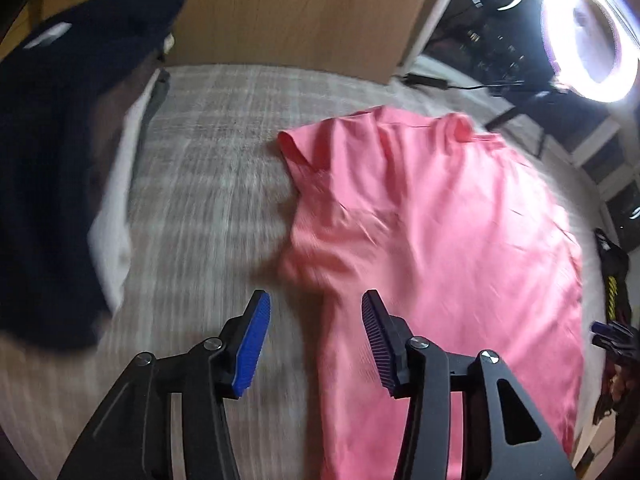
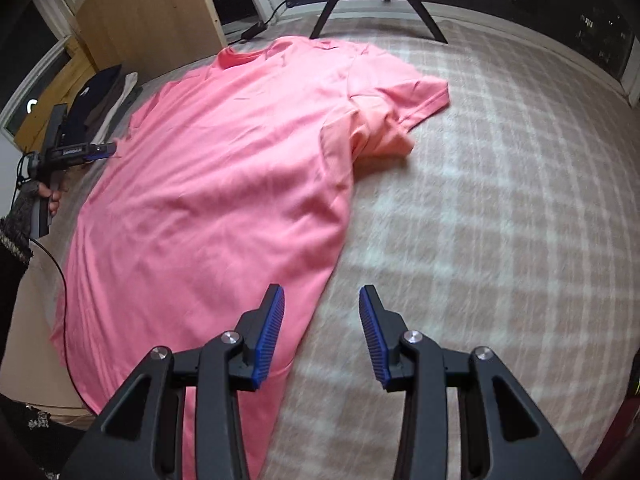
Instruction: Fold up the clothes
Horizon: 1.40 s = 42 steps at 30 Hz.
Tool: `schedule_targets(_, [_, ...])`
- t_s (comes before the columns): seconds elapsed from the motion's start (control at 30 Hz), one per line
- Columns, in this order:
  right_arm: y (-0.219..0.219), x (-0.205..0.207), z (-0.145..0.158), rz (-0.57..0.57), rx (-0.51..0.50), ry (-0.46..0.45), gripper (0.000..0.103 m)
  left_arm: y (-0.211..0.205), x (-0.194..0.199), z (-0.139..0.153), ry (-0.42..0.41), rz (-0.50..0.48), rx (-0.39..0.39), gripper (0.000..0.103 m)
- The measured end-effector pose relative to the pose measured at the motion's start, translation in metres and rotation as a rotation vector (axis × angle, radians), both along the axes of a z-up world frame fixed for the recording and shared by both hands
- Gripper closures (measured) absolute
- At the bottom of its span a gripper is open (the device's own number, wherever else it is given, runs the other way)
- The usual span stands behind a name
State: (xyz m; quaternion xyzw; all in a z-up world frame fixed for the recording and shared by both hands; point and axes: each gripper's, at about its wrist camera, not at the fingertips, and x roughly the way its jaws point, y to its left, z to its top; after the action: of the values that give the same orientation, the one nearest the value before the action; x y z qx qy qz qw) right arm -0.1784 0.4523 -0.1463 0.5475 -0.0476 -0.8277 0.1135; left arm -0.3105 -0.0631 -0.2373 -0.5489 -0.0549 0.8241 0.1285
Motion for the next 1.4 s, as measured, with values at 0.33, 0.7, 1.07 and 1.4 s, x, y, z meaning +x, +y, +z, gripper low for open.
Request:
schedule_targets(0.33, [0.015,-0.03,-0.013,-0.014,-0.007,0.004,0.064,0.001,-0.026,0.001,0.064,-0.005,-0.009,0.099])
schedule_targets(0.7, [0.064,-0.099,-0.017,-0.142,-0.101,0.048,0.064,-0.013,-0.034,0.005,0.128,0.075,-0.147,0.083])
schedule_targets(1.07, [0.074,-0.101,-0.017,-0.006,-0.24,0.088,0.065,0.128,-0.008,0.044,0.12,-0.287,-0.107,0.073])
schedule_targets(1.4, [0.048,-0.095,-0.026,0.196,-0.107,0.164,0.065,0.227,0.027,0.007,-0.016,-0.537,-0.182,0.066])
